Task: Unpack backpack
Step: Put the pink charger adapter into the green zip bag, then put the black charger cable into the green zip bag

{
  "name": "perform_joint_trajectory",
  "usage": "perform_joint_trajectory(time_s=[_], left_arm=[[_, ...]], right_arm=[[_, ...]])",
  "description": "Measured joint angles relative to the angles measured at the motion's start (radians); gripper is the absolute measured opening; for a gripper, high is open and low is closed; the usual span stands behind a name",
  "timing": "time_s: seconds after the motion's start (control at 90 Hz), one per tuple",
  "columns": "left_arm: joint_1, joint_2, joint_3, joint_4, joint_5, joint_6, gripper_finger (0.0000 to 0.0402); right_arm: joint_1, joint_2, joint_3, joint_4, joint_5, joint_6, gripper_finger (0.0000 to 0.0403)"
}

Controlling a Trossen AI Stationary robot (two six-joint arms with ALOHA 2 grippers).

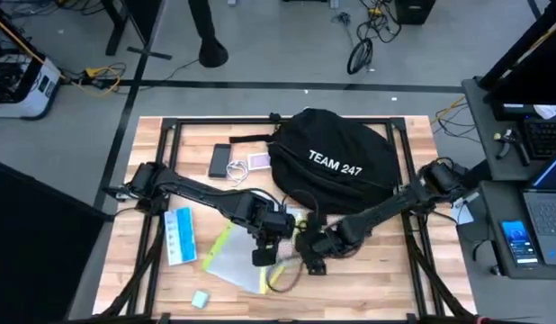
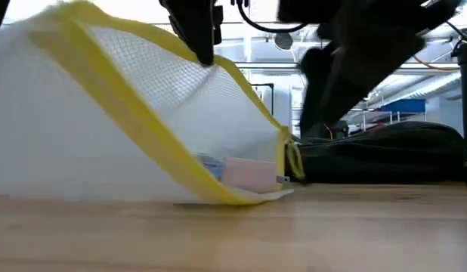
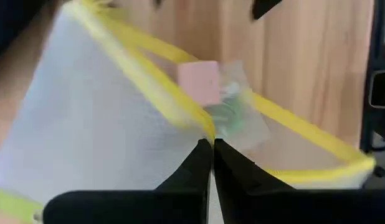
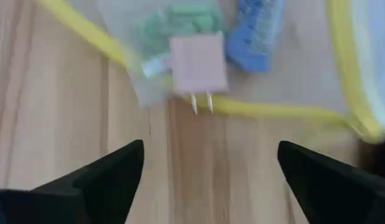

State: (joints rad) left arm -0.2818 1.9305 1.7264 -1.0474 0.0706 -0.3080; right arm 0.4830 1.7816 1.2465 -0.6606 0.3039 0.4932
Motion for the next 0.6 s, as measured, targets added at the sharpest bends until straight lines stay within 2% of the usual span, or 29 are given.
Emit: perform_joint_trajectory(time_s=[0.111,0.267,0.344,0.422,0.6], left_arm=[[-0.003,0.0,0.0,0.015,-0.001,0.008,0.0],[-0.001,0.0,0.0,0.022,-0.005,0.008,0.0],[-0.002,0.0,0.0,0.026,-0.009,0.009,0.0],[-0.001,0.0,0.0,0.037,-0.009,0.011,0.0],[0.0,0.0,0.0,0.046,-0.009,0.011,0.0]], right_arm=[[0.049,-0.047,0.0,-0.188,0.112,0.186,0.0334],[0.073,-0.063,0.0,-0.536,0.109,0.592,0.0331],[0.075,-0.064,-0.01,-0.651,0.108,0.753,0.0331],[0.07,-0.064,-0.036,-0.684,0.077,0.853,0.0331],[0.06,-0.065,-0.144,-0.629,0.002,0.974,0.0331]])
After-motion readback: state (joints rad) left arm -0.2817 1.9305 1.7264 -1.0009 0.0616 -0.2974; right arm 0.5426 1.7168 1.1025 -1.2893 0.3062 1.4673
